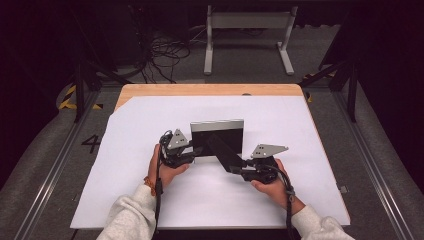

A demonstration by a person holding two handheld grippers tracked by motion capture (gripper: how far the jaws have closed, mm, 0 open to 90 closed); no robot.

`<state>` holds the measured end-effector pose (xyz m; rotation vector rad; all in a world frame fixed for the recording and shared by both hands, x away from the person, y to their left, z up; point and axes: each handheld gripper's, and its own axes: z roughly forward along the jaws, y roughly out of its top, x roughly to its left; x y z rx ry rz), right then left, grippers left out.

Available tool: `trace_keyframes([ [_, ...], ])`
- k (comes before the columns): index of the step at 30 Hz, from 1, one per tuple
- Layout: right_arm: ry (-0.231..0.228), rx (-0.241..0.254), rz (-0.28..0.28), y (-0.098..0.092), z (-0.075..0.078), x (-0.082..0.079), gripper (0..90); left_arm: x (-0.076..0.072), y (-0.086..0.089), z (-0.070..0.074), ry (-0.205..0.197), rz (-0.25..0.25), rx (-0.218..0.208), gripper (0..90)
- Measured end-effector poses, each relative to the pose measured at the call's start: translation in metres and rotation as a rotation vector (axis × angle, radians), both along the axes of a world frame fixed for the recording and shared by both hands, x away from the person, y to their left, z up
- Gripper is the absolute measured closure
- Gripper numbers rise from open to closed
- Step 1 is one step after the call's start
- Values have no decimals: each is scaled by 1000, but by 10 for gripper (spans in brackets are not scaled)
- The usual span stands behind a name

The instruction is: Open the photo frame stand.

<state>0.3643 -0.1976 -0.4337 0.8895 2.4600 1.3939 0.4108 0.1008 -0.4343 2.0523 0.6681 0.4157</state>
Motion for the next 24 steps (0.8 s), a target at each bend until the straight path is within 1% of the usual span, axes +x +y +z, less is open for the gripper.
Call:
trace_keyframes([
  [2, 0, -13, 6, 1, -1, -1, 682, -1, 0, 0, -3, -2, -3, 642],
  [4, 3, -16, 9, 1, -1, -2, 686, -1, 0, 1, -8, -1, 1, 646],
  [9, -4, -31, 10, 2, -2, -3, 687, -2, 1, 1, -11, -7, 1, 651],
  [13, -11, -48, 15, 3, -3, -5, 688, -3, 1, 2, -18, -8, 9, 650],
  [17, -14, -55, 20, 3, -2, -6, 688, -3, 0, 2, -19, -7, 8, 651],
  [24, -21, -82, 29, 5, -2, -8, 693, -6, 2, 2, -22, -17, 6, 657],
])
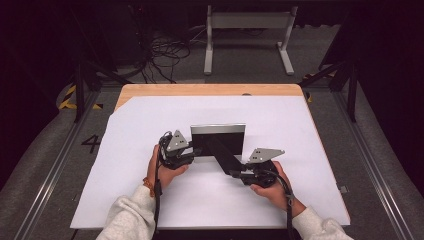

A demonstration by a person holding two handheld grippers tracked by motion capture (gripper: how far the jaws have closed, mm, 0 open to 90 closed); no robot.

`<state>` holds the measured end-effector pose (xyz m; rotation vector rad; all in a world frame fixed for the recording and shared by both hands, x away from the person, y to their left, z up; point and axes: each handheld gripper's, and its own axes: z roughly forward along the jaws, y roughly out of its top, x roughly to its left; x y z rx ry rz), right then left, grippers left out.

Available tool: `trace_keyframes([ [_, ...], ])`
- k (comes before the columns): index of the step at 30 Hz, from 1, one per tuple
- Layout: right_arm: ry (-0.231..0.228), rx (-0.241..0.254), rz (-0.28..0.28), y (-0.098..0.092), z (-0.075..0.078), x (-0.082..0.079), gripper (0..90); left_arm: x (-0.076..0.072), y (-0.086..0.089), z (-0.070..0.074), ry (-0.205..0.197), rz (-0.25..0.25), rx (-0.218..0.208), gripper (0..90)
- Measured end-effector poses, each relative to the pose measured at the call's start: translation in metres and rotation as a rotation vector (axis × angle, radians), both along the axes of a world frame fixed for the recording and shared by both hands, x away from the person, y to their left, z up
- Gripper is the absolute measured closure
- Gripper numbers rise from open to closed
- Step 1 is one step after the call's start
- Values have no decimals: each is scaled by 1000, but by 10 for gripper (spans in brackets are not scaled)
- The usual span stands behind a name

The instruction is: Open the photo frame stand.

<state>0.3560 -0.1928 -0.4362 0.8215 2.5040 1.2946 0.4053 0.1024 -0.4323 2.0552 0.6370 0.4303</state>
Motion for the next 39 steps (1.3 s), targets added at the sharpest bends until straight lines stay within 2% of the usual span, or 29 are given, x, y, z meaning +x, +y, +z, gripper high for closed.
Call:
trace_keyframes([
  [7, -22, -33, 1, 2, 1, -3, 673, -1, 1, 0, -3, -2, 3, 662],
  [14, -35, -31, -2, 2, 3, -3, 651, -2, 3, 0, -1, -6, 1, 670],
  [18, -36, -28, 0, 1, 5, -3, 645, -4, 3, 0, 4, -6, 5, 672],
  [26, -38, -37, 17, 2, 5, -6, 654, -5, 3, 1, -13, -8, 15, 665],
  [34, -29, -48, 41, 3, 3, -8, 680, -6, 3, 0, -15, -20, 7, 649],
  [36, -29, -53, 41, 3, 2, -8, 685, -6, 1, -2, -12, -33, 20, 636],
  [37, -30, -58, 41, 3, 1, -8, 688, -7, 0, -4, -16, -44, 45, 626],
  [39, -32, -68, 41, 3, 0, -8, 691, -7, -1, -8, -6, -52, 55, 627],
])
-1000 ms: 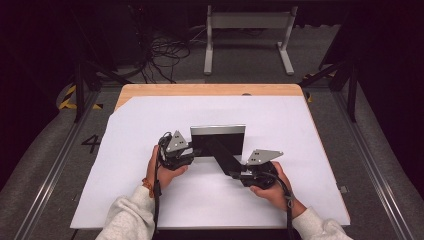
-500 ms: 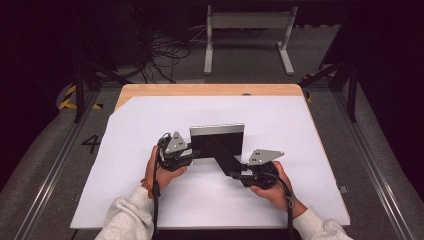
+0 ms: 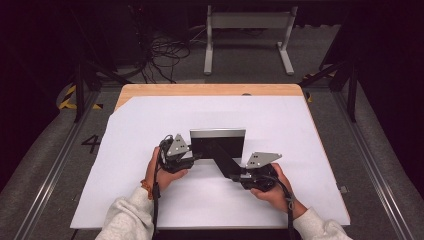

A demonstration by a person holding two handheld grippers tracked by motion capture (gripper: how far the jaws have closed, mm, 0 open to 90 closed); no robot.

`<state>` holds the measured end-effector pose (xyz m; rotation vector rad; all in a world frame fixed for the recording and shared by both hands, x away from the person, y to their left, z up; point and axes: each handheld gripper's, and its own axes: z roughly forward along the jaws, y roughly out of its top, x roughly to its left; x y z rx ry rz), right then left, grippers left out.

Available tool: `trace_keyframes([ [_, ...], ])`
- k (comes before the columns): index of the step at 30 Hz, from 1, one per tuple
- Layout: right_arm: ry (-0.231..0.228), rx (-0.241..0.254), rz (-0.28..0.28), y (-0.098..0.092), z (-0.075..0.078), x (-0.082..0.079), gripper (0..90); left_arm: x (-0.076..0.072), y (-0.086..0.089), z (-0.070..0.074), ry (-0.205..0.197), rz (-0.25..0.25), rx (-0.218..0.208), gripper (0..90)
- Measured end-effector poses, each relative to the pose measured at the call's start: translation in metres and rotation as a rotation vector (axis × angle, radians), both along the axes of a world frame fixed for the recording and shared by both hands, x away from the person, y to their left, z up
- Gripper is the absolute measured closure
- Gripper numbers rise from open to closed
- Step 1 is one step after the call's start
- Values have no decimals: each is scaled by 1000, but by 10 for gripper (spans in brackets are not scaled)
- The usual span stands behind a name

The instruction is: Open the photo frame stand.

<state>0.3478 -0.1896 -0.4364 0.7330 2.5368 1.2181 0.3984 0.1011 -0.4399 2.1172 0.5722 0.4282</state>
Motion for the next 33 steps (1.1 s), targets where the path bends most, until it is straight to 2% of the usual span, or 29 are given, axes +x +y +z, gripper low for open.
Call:
trace_keyframes([
  [7, -3, -12, 4, 0, -2, -1, 699, 0, -1, -6, 23, -10, 19, 613],
  [9, -5, -16, 7, 0, -2, -2, 699, -1, -3, -12, 30, -18, 54, 609],
  [11, -9, -22, 7, 1, -3, -3, 700, -1, -4, -16, 51, -27, 69, 615],
  [19, -11, -38, 10, 1, -5, -5, 715, -1, -5, -22, 64, -25, 84, 653],
  [27, -21, -42, 5, 2, -6, -4, 715, -2, -10, -23, 11, -6, 130, 643],
  [33, -30, -62, -13, 3, -8, -2, 725, 1, -13, -25, -10, 24, 131, 653],
])
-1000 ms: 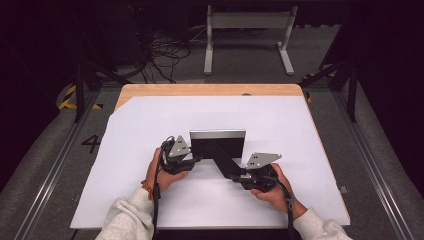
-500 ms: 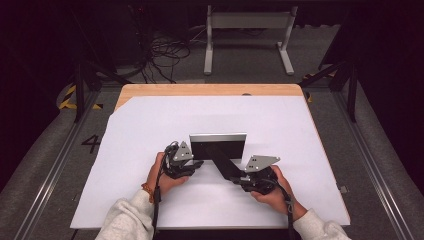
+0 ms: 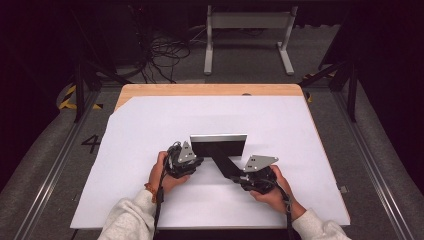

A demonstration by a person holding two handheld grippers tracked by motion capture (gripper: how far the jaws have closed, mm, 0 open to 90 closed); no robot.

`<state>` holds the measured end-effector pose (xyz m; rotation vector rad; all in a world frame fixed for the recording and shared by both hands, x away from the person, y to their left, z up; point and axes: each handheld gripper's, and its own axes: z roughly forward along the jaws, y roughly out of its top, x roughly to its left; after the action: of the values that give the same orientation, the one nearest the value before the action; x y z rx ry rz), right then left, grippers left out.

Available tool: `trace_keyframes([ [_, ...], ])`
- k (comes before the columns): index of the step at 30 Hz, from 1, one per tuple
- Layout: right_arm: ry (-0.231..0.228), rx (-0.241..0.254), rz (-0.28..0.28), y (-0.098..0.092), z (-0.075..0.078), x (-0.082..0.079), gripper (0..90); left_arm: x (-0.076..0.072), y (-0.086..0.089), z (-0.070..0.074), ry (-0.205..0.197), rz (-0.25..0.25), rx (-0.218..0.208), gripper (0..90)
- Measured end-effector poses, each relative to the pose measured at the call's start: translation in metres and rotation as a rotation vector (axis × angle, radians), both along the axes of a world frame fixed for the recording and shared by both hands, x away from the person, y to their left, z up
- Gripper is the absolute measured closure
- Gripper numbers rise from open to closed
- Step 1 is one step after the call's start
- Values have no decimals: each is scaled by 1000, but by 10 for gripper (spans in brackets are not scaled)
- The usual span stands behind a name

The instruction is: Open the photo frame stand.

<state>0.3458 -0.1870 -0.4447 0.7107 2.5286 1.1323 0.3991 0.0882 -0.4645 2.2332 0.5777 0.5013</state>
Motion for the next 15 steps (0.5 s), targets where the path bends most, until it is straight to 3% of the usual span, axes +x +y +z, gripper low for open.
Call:
trace_keyframes([
  [3, -1, -4, -22, -1, -1, 3, 727, 1, -3, 0, -18, 14, 7, 655],
  [15, -1, -2, -33, -2, -3, 6, 736, 7, -5, 0, -17, 33, 3, 664],
])
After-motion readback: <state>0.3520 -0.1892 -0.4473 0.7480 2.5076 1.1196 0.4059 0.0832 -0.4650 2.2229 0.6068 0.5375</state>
